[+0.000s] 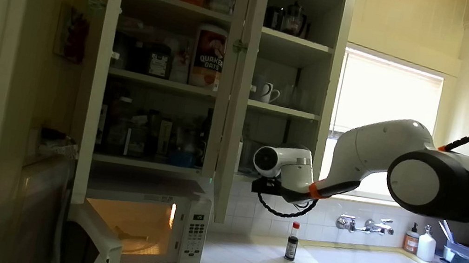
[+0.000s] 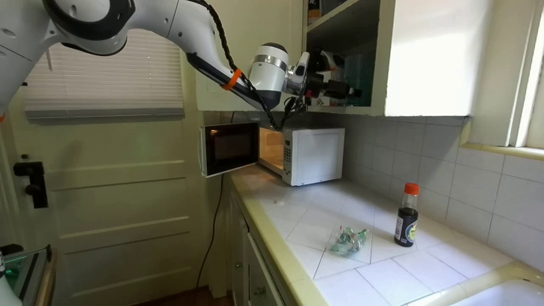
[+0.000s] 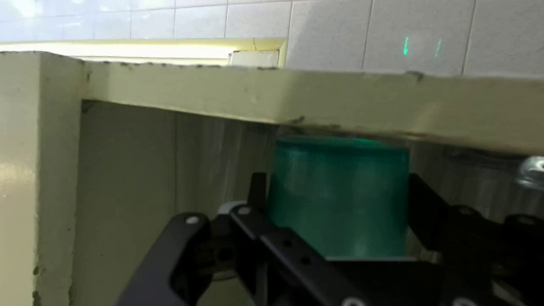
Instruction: Move the blue cup to the bottom shelf
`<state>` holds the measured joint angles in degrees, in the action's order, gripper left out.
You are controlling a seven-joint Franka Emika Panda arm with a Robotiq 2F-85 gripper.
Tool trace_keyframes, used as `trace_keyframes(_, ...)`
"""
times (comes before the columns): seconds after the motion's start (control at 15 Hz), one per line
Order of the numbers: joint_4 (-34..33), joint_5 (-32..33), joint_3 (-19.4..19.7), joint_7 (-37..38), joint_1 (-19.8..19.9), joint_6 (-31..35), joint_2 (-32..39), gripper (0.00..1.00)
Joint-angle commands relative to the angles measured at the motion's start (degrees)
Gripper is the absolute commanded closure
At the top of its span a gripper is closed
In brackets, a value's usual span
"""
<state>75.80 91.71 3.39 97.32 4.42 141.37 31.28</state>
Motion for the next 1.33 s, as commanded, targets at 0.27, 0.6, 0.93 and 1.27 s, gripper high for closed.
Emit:
trace_keyframes(0.27,-0.46,-0.33,0.45,0.91,-0.64,0.71,0.61,0.00)
trace_keyframes(0.6,3.20,1.41,0.26,4.25,-1.32,-0.35,-2.34,0.00)
trace_keyframes(0.93,8.91,2.43,0.53,7.37,-2.07,-1.24,-6.61,0.00)
trace_keyframes(1.27,14.01,0.23,0.08,6.45,-2.08,-2.79,-10.00,0.00)
